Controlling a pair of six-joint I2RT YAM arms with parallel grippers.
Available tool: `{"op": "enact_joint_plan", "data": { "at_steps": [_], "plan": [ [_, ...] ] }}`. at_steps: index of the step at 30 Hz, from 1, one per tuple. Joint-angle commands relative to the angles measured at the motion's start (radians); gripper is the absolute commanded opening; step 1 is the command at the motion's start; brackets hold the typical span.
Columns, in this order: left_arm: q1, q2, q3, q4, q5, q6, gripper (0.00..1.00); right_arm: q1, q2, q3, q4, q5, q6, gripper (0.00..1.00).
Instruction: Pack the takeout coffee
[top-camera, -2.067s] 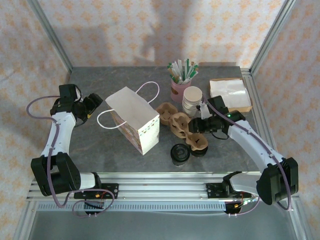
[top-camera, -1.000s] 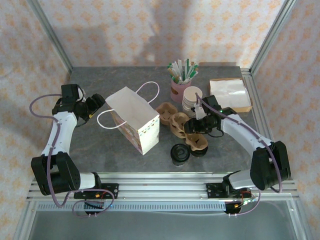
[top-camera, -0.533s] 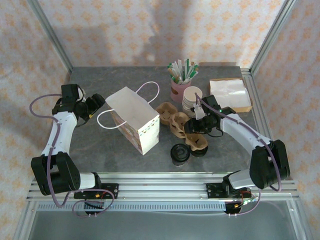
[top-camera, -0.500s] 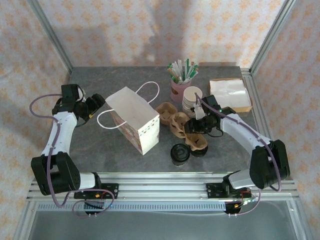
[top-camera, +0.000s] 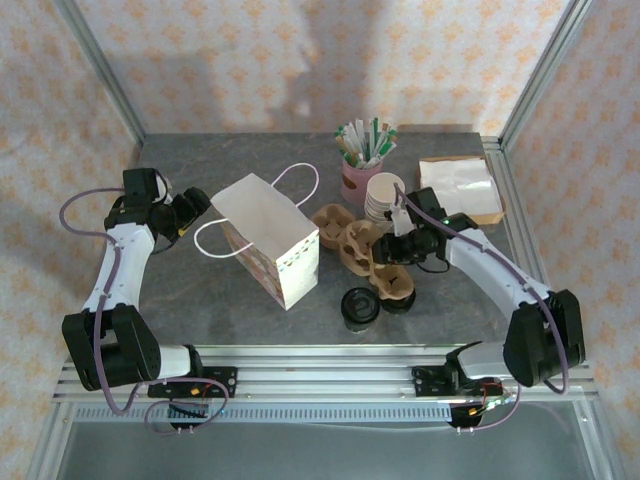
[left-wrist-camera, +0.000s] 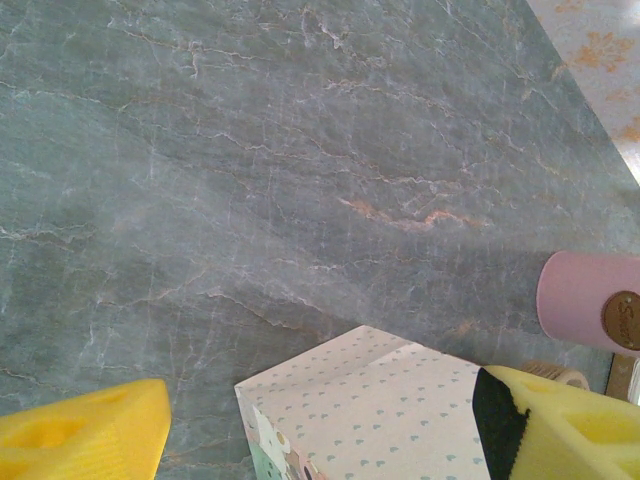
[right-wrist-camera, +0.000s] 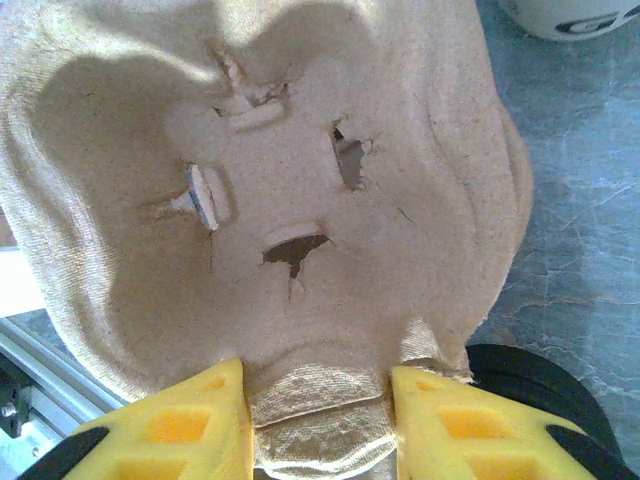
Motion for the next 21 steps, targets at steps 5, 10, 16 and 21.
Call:
{"op": "enact_joint_plan", "data": {
  "at_steps": [5, 10, 16, 21],
  "plan": [
    [-0.003, 0.007, 0.003, 0.003, -0.043, 0.014, 0.81, 0.000, -0.070, 0.102, -0.111, 0.053, 0.007, 0.35],
    [0.005, 0.019, 0.019, 0.013, -0.081, -0.036, 0.81, 0.010, -0.119, 0.149, -0.177, 0.083, 0.015, 0.35],
    [0.039, 0.065, 0.079, 0.025, -0.117, -0.115, 0.78, 0.053, -0.161, 0.225, -0.262, 0.162, 0.023, 0.35],
    [0.016, 0.175, 0.177, -0.006, -0.080, -0.085, 0.73, 0.079, -0.181, 0.345, -0.328, 0.192, 0.037, 0.36]
  ]
}}
